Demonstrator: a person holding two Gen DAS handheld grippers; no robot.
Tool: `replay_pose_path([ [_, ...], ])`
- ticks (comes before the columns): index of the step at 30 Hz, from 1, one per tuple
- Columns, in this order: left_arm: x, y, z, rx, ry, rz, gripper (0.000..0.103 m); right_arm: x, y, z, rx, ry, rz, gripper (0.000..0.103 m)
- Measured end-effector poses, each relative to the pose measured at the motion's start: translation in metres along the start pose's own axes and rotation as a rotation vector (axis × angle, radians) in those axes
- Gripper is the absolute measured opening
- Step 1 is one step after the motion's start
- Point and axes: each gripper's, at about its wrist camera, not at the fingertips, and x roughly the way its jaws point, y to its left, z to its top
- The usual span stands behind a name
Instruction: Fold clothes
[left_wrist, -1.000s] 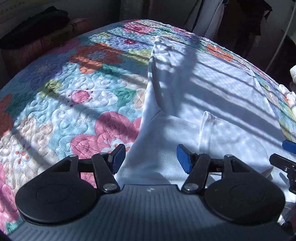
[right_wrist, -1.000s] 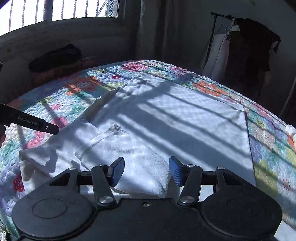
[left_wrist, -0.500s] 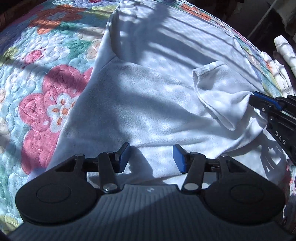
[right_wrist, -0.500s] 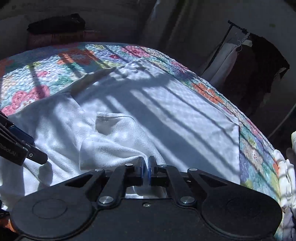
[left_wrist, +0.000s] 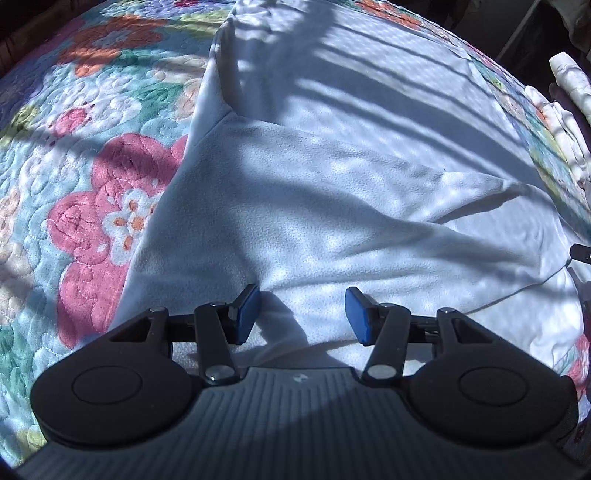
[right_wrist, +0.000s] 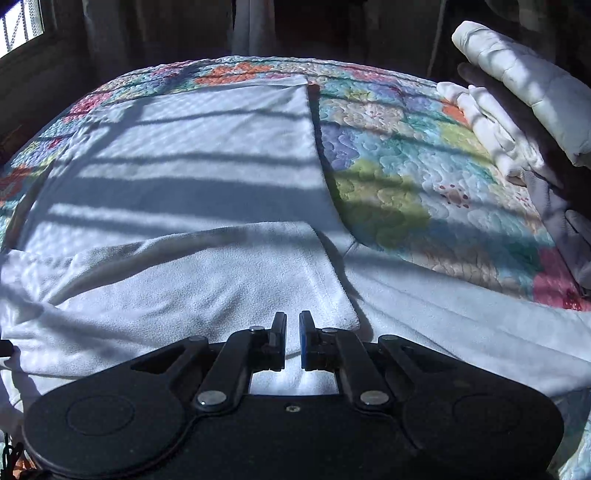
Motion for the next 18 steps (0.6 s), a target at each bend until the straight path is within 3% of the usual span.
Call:
replay_pose_path([
  [2, -0.002, 0.003, 0.001, -0.024, -0.008, -0.027, 0.057, -0.001, 0.005, 0.002, 0.008, -0.012, 0.045, 0.032],
  [4, -0.005, 0.009, 0.003, -0.064, -0.030, -0.069, 0.057, 0.000, 0.012, 0.005, 0.001, -0.033, 0.075, 0.042],
  [8, -0.014, 0.017, 0.018, -0.085, -0.111, -0.107, 0.057, 0.011, 0.033, 0.024, -0.013, -0.045, 0.253, 0.043],
  [10, -0.017, 0.020, 0.031, -0.081, -0.153, -0.100, 0.057, 0.017, 0.055, 0.035, -0.103, -0.040, 0.324, 0.045],
  [15, 0.006, 0.023, 0.083, -0.044, -0.079, -0.082, 0.057, 0.033, 0.117, 0.050, -0.551, -0.036, 0.383, 0.051],
  [18, 0.021, 0.027, 0.097, -0.045, -0.057, -0.095, 0.060, 0.043, 0.134, 0.055, -0.760, 0.028, 0.441, 0.055],
])
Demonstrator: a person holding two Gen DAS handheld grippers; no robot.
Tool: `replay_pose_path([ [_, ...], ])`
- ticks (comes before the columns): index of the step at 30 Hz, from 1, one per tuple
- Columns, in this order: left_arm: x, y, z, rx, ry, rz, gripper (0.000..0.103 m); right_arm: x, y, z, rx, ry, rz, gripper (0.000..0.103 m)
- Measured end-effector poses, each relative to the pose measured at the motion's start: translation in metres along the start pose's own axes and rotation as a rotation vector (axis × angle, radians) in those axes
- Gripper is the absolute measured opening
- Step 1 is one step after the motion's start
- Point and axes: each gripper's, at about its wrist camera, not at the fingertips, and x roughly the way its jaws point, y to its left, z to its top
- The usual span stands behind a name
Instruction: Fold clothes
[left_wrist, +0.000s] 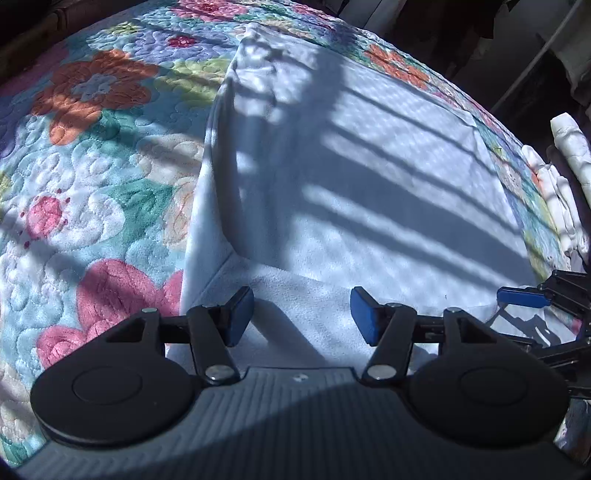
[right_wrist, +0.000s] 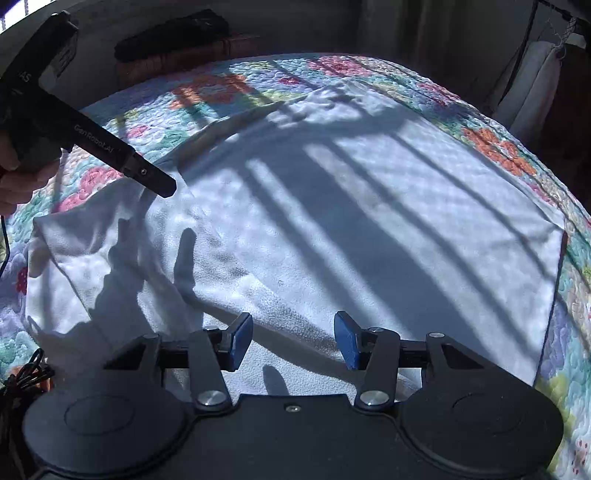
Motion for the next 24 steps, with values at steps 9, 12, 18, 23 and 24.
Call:
replay_pose_path([
  [9, 0.020, 0.001, -0.009, 0.157, -0.045, -0.032, 0.036, 0.028, -0.010, 0.008, -0.041, 0.034, 0.139, 0.021],
  [12, 0.019, 0.000, -0.009, 0.202, -0.091, 0.100, 0.000, 0.019, -0.011, 0.005, 0.011, -0.011, 0.109, 0.003],
  [18, 0.011, 0.006, -0.007, 0.195, -0.194, 0.220, 0.000, 0.021, -0.017, 0.005, 0.075, -0.019, 0.001, 0.003],
  [23, 0.002, 0.016, -0.013, 0.104, -0.185, 0.191, 0.000, 0.031, -0.029, -0.001, 0.168, -0.002, -0.061, 0.025],
  [24, 0.002, 0.015, -0.014, 0.108, -0.177, 0.199, 0.001, 0.027, -0.032, -0.003, 0.188, -0.014, -0.093, 0.029],
])
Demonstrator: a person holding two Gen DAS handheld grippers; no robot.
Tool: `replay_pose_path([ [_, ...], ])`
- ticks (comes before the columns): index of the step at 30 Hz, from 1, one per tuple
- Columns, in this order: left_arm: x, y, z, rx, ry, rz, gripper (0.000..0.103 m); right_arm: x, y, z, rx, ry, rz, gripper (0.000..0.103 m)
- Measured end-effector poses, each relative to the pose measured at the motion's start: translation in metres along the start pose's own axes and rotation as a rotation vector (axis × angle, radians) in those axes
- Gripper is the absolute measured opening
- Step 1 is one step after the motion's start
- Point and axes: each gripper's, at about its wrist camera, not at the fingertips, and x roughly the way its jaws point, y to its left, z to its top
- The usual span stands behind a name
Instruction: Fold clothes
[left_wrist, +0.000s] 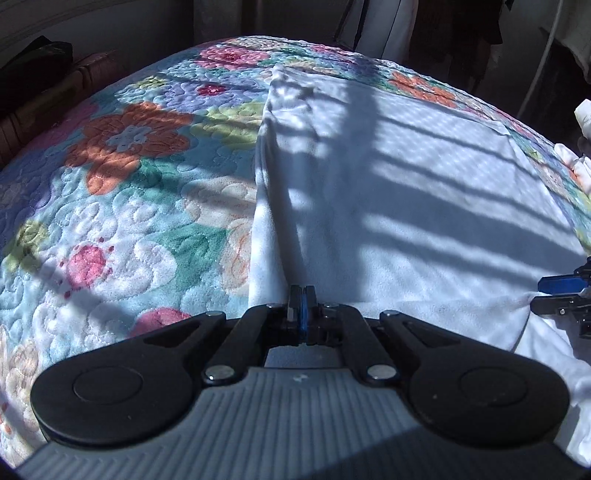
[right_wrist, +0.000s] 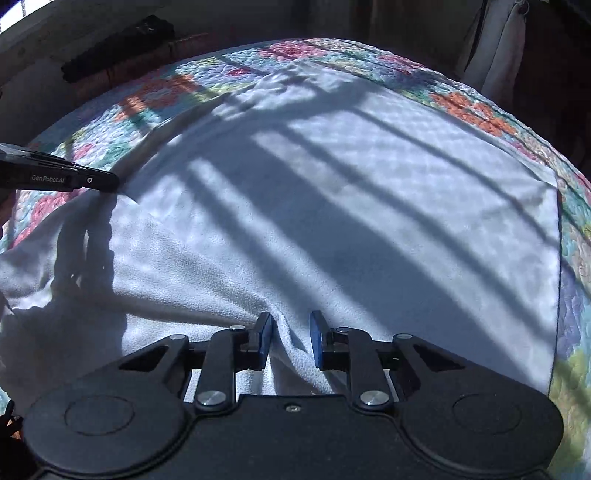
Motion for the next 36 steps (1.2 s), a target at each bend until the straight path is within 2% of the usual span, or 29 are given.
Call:
replay_pose_path([
  [1, 0.001, -0.002, -0.001, 0.011, 0.009, 0.011, 0.002, -0.004, -0.004, -0.002, 0.021, -0.015, -0.032, 0.033],
  [3, 0.001, -0.005, -0.003, 0.033, 0.005, 0.020, 0.003, -0.016, -0.021, -0.009, 0.105, -0.022, -0.099, 0.034],
  [4, -0.002, -0.006, -0.003, 0.033, -0.006, 0.001, 0.003, -0.027, -0.033, -0.015, 0.177, -0.041, -0.097, 0.038],
  [6, -0.012, -0.005, -0.001, 0.004, -0.020, -0.077, 0.003, -0.049, -0.058, -0.028, 0.325, -0.080, -0.087, 0.044],
  [8, -0.028, -0.011, 0.001, -0.016, -0.037, -0.176, 0.004, -0.072, -0.081, -0.047, 0.476, -0.124, -0.051, 0.054],
  [10, -0.038, -0.025, -0.001, 0.011, -0.027, -0.231, 0.010, -0.087, -0.095, -0.067, 0.587, -0.126, -0.081, 0.056],
  [11, -0.039, -0.032, -0.005, 0.030, -0.005, -0.251, 0.013, -0.090, -0.099, -0.076, 0.618, -0.118, -0.092, 0.056],
  [13, -0.035, -0.047, -0.014, 0.071, 0.054, -0.286, 0.023, -0.093, -0.101, -0.092, 0.640, -0.086, -0.108, 0.056],
  [16, -0.016, -0.060, -0.027, 0.088, 0.190, -0.229, 0.025, -0.087, -0.099, -0.114, 0.637, -0.011, -0.155, 0.059],
  [18, -0.008, -0.063, -0.035, 0.092, 0.219, -0.187, 0.025, -0.079, -0.098, -0.125, 0.634, 0.049, -0.181, 0.060],
  [19, -0.009, -0.063, -0.034, 0.093, 0.220, -0.184, 0.025, -0.077, -0.094, -0.124, 0.590, 0.086, -0.199, 0.057],
  [20, -0.010, -0.063, -0.033, 0.088, 0.222, -0.179, 0.025, -0.075, -0.089, -0.123, 0.544, 0.123, -0.216, 0.039],
  [21, -0.011, -0.062, -0.031, 0.079, 0.225, -0.171, 0.025, -0.073, -0.085, -0.123, 0.498, 0.160, -0.233, 0.031],
  [22, -0.012, -0.061, -0.030, 0.085, 0.219, -0.152, 0.025, -0.079, -0.080, -0.118, 0.458, 0.156, -0.252, 0.013],
  [23, -0.012, -0.058, -0.031, 0.095, 0.211, -0.136, 0.025, -0.085, -0.074, -0.114, 0.418, 0.150, -0.272, 0.009],
  [27, -0.011, -0.049, -0.035, 0.061, 0.199, -0.155, 0.025, -0.109, -0.074, -0.108, 0.451, 0.120, -0.296, 0.007],
  [30, -0.011, -0.049, -0.035, 0.076, 0.198, -0.153, 0.025, -0.107, -0.084, -0.123, 0.572, 0.160, -0.237, 0.007],
  [32, -0.010, -0.050, -0.036, 0.081, 0.196, -0.153, 0.025, -0.096, -0.085, -0.134, 0.607, 0.188, -0.217, 0.007],
  [36, -0.011, -0.050, -0.037, 0.082, 0.187, -0.153, 0.025, -0.083, -0.081, -0.142, 0.570, 0.184, -0.235, 0.010],
])
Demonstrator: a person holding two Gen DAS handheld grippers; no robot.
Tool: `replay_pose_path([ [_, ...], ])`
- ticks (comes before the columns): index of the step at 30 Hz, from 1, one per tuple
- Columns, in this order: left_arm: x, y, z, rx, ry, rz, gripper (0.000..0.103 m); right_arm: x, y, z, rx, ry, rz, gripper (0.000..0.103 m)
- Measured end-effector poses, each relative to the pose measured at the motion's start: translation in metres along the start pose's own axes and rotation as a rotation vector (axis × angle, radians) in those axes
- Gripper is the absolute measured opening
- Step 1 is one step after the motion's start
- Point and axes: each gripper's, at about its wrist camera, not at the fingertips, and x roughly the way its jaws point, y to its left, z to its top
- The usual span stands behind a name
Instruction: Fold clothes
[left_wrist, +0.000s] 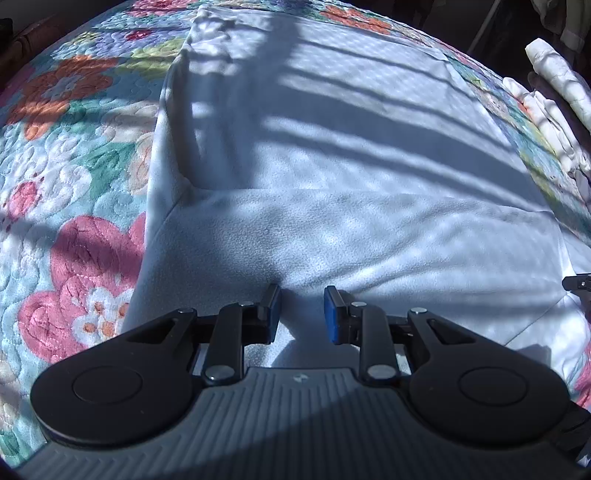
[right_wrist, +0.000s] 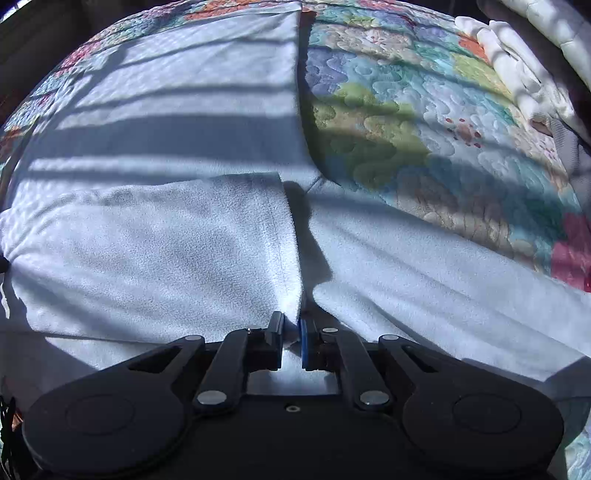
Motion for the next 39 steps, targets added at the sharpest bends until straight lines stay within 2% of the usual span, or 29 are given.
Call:
replay_pose_path([
  [1, 0.000, -0.001, 0.000, 0.002, -0.003, 0.002, 0.025, -0.002, 0.000, -0.002, -0.019, -0.016, -0.012, 0.012],
  [4, -0.005, -0.008, -0.001, 0.032, -0.032, 0.006, 0.026, -0.019, -0.006, -0.013, -0.058, -0.082, -0.089, 0.030],
  [5, -0.009, -0.015, -0.002, 0.052, -0.049, -0.002, 0.026, -0.028, -0.012, -0.019, -0.053, -0.104, -0.091, 0.030],
  [6, -0.013, -0.022, -0.002, 0.070, -0.064, -0.010, 0.026, -0.034, -0.018, -0.023, -0.031, -0.117, -0.071, 0.032],
  [8, -0.023, -0.039, -0.004, 0.104, -0.091, -0.032, 0.026, -0.046, -0.032, -0.033, 0.017, -0.141, -0.029, 0.043],
  [9, -0.029, -0.051, -0.006, 0.118, -0.102, -0.047, 0.028, -0.049, -0.035, -0.035, 0.030, -0.144, -0.010, 0.045],
  [12, -0.047, -0.086, -0.010, 0.159, -0.135, -0.093, 0.043, -0.065, -0.047, -0.036, 0.075, -0.151, 0.041, 0.046],
  [14, -0.057, -0.114, -0.015, 0.186, -0.171, -0.091, 0.046, -0.078, -0.055, -0.037, 0.121, -0.147, 0.083, 0.046],
  [16, -0.063, -0.142, -0.020, 0.213, -0.196, -0.080, 0.048, -0.097, -0.065, -0.044, 0.185, -0.142, 0.183, 0.046],
  [18, -0.065, -0.169, -0.024, 0.245, -0.210, -0.098, 0.048, -0.118, -0.074, -0.053, 0.197, -0.172, 0.241, 0.047],
  [20, -0.064, -0.194, -0.028, 0.273, -0.208, -0.106, 0.048, -0.136, -0.085, -0.063, 0.200, -0.202, 0.239, 0.051],
  [23, -0.074, -0.232, -0.035, 0.240, -0.203, -0.087, 0.048, -0.161, -0.111, -0.074, 0.161, -0.221, 0.179, 0.052],
  [27, -0.098, -0.297, -0.040, 0.370, -0.235, -0.093, 0.048, -0.196, -0.162, -0.090, 0.127, -0.247, 0.154, 0.052],
  [30, -0.099, -0.340, -0.031, 0.408, -0.211, -0.169, 0.048, -0.214, -0.213, -0.112, 0.233, -0.282, 0.277, 0.055],
  [32, -0.091, -0.367, -0.029, 0.425, -0.186, -0.222, 0.048, -0.215, -0.240, -0.132, 0.277, -0.269, 0.296, 0.055],
  [34, -0.078, -0.398, -0.031, 0.444, -0.155, -0.227, 0.048, -0.215, -0.266, -0.153, 0.320, -0.255, 0.312, 0.056],
  [37, -0.056, -0.442, -0.041, 0.544, -0.130, -0.223, 0.048, -0.200, -0.289, -0.182, 0.344, -0.138, 0.314, 0.056],
  [39, -0.041, -0.464, -0.048, 0.598, -0.137, -0.228, 0.050, -0.195, -0.302, -0.197, 0.364, -0.100, 0.319, 0.056],
])
